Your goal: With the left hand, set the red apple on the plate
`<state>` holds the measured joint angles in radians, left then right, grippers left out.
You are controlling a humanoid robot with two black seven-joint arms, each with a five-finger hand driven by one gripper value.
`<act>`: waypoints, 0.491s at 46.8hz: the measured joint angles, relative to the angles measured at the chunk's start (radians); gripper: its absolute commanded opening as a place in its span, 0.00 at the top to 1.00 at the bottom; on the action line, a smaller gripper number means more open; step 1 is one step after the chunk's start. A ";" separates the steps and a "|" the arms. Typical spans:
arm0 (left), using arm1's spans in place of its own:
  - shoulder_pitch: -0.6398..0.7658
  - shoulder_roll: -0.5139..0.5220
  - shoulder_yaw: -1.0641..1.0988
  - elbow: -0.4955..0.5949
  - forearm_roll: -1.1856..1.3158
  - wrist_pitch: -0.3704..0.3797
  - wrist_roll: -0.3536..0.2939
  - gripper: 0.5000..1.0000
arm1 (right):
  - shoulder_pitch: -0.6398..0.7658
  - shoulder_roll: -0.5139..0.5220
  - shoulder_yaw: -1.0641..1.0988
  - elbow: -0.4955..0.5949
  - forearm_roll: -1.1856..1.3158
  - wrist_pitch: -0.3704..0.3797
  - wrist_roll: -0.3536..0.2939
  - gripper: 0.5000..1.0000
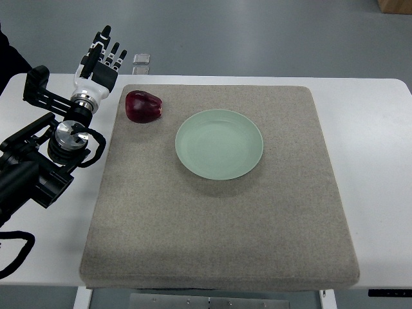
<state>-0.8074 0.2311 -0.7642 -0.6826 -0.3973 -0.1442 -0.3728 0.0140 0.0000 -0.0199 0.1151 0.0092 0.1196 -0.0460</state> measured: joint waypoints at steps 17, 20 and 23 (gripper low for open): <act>-0.009 0.007 -0.007 0.000 0.000 0.002 0.000 0.00 | 0.000 0.000 0.000 0.000 0.000 0.000 0.000 0.14; -0.011 0.010 -0.007 0.000 0.000 0.002 0.000 0.00 | 0.001 0.000 0.000 0.000 0.000 0.000 0.000 0.14; -0.013 0.013 -0.007 0.001 0.000 0.002 0.000 0.00 | 0.001 0.000 0.000 0.000 0.000 0.000 0.000 0.14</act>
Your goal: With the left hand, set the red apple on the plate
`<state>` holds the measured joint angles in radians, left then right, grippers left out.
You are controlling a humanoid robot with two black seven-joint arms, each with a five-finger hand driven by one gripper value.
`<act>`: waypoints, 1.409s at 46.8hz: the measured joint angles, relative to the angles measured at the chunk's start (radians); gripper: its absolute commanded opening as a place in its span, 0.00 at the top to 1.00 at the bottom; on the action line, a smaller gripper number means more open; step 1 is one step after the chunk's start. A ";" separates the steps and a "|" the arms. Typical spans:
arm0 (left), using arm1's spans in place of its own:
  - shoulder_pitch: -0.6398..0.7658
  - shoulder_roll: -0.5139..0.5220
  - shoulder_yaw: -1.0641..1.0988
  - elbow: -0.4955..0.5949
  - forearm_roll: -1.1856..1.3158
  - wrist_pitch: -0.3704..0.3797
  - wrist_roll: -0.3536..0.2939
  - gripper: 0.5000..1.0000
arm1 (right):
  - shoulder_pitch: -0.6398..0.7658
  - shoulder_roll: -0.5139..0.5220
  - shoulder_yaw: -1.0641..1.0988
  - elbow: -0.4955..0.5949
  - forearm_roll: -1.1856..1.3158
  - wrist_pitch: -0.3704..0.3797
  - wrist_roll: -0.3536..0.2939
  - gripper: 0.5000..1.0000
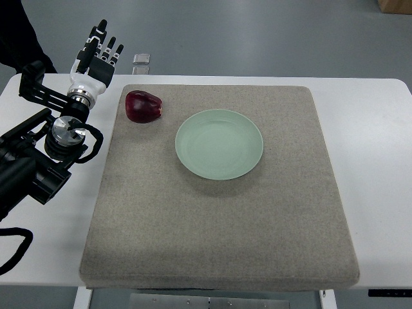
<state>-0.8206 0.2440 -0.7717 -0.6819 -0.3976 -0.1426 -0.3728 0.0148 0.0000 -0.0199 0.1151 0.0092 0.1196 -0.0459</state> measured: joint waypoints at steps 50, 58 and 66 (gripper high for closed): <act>-0.010 0.009 0.000 0.006 -0.001 -0.010 0.001 0.00 | 0.000 0.000 0.000 0.000 0.000 0.000 0.000 0.14; -0.010 0.011 0.000 0.008 -0.001 -0.005 0.000 0.00 | 0.000 0.000 0.000 0.000 0.000 0.000 0.000 0.14; -0.014 0.011 0.000 0.008 -0.001 -0.003 0.000 0.00 | 0.000 0.000 0.000 0.000 0.000 0.000 0.000 0.14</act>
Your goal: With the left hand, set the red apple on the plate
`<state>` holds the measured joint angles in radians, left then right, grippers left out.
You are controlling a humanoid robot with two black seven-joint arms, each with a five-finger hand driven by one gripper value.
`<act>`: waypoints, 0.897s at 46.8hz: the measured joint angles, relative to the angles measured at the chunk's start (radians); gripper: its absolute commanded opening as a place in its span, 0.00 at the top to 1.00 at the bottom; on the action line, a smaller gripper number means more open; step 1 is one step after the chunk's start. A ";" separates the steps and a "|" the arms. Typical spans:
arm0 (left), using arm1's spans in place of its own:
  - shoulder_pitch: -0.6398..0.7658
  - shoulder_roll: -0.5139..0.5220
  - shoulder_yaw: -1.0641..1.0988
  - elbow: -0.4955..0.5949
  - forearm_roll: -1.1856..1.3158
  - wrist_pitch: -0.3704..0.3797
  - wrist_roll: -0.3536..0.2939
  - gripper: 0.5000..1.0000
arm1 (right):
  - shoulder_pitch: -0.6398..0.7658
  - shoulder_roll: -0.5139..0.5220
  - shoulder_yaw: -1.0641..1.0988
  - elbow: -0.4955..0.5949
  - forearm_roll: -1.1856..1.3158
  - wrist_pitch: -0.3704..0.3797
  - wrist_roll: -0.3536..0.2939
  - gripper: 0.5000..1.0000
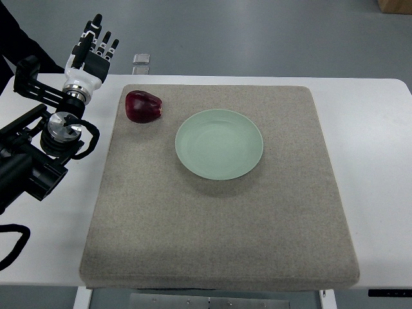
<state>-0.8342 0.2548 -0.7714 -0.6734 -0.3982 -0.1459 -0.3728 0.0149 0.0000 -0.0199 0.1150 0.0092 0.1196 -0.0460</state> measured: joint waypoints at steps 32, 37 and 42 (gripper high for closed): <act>-0.004 0.032 0.014 -0.009 0.004 -0.054 0.002 0.00 | -0.001 0.000 0.000 0.000 0.000 0.000 0.000 0.14; -0.002 0.031 0.014 -0.008 0.004 -0.069 0.002 0.00 | -0.001 0.000 0.000 0.000 0.000 0.000 0.000 0.14; -0.002 0.031 0.019 -0.008 0.004 -0.086 0.002 0.00 | -0.001 0.000 0.000 0.000 0.000 0.000 0.000 0.14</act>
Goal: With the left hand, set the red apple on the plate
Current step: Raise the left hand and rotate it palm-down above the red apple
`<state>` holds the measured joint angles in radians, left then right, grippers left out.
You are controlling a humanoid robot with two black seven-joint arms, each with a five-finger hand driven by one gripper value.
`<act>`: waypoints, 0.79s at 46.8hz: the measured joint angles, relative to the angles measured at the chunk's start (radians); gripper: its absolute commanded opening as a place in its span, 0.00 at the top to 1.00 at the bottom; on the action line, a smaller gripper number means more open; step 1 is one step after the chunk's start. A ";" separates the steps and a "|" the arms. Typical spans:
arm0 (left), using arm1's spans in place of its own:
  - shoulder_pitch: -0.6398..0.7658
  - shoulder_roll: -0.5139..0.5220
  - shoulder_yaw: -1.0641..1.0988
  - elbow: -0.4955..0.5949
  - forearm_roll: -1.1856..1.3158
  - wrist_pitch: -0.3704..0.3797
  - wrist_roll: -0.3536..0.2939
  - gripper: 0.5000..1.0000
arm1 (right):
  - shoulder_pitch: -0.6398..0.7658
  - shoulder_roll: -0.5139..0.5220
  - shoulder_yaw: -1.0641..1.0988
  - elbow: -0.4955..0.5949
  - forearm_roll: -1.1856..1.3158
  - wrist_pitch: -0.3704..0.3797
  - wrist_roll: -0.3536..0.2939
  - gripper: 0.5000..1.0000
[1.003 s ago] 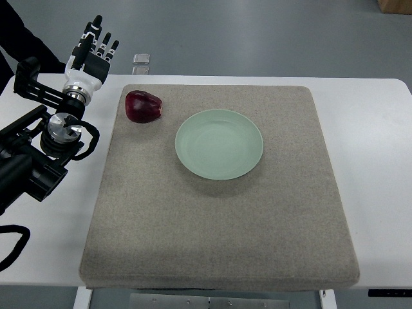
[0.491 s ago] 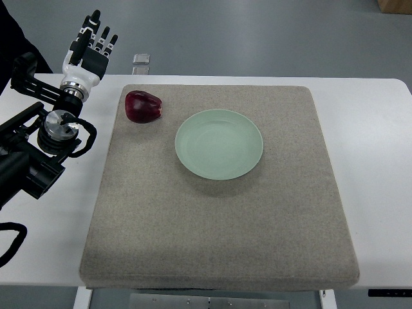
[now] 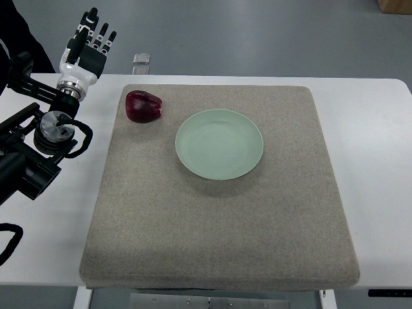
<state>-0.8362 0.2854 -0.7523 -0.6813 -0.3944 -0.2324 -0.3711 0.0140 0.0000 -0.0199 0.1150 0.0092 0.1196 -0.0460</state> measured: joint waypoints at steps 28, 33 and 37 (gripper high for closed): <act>-0.033 0.031 0.034 -0.032 0.228 -0.018 0.000 0.00 | 0.000 0.000 0.000 0.000 0.000 0.000 0.000 0.14; -0.062 0.058 0.034 -0.033 0.406 0.001 -0.012 0.00 | 0.000 0.000 0.000 0.000 0.000 0.000 0.000 0.14; -0.081 0.091 0.033 -0.046 0.563 0.021 -0.015 0.00 | 0.000 0.000 0.000 0.000 0.000 0.000 0.000 0.14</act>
<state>-0.9170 0.3765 -0.7198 -0.7277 0.1690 -0.2115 -0.3861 0.0139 0.0000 -0.0199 0.1150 0.0092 0.1196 -0.0460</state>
